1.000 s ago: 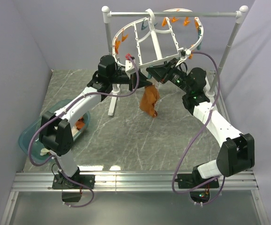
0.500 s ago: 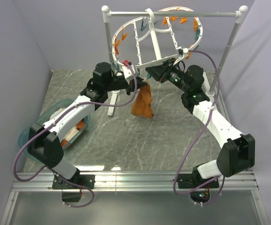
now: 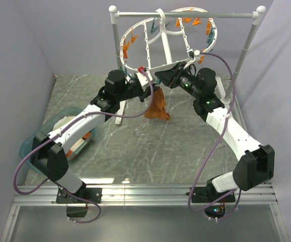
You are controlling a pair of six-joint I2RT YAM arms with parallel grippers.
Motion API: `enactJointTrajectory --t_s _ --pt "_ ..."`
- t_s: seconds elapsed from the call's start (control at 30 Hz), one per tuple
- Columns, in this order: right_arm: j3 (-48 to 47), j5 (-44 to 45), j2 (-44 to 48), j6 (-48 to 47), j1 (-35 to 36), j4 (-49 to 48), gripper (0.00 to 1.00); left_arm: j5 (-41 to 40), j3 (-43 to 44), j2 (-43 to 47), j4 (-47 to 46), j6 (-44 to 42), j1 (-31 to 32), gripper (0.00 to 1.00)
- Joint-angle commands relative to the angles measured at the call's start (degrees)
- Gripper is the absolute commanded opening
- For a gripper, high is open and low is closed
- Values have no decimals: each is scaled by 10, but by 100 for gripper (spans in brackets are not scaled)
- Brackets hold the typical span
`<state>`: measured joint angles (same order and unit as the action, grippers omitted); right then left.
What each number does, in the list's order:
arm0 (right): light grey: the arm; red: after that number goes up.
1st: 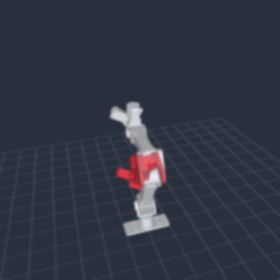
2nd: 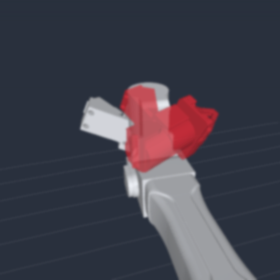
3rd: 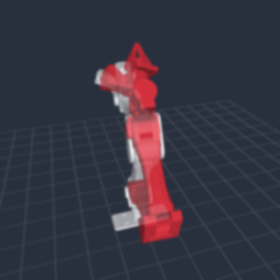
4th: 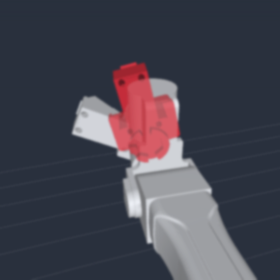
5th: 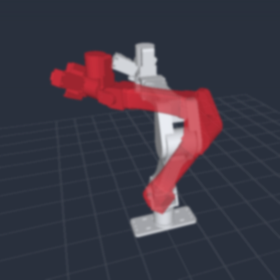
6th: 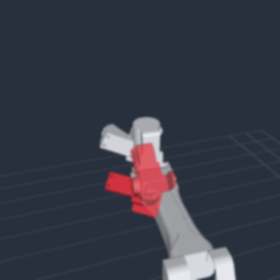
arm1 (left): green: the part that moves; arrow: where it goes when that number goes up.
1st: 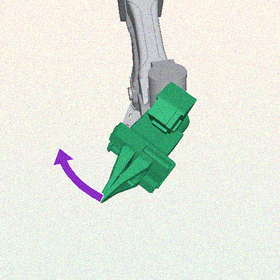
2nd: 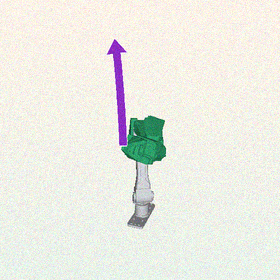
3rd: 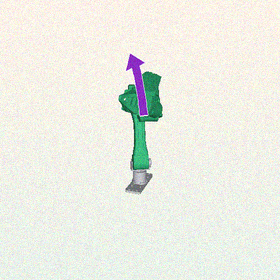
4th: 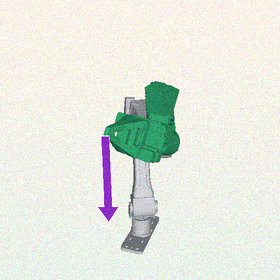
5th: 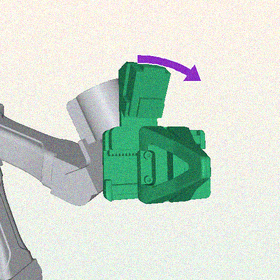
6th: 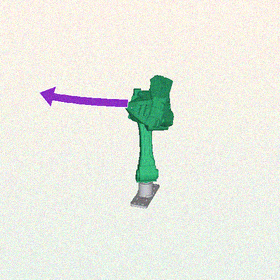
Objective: Clip the underwear to the hanger
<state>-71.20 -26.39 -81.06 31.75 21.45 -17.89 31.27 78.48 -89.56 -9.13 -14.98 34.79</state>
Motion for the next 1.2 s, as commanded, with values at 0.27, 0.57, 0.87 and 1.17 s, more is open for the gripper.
enactJointTrajectory --t_s 0.27,0.57,0.87,1.17 --pt "-58 70 -11 -25 31 82 0 -58 36 7 8 -68 31 0" --pt "-69 116 -10 -94 52 125 0 -131 59 7 3 -84 41 0" --pt "-92 144 -12 -117 59 133 0 -132 55 11 36 -103 47 0" --pt "-122 166 -12 -126 61 159 0 -157 38 10 44 -110 49 0"
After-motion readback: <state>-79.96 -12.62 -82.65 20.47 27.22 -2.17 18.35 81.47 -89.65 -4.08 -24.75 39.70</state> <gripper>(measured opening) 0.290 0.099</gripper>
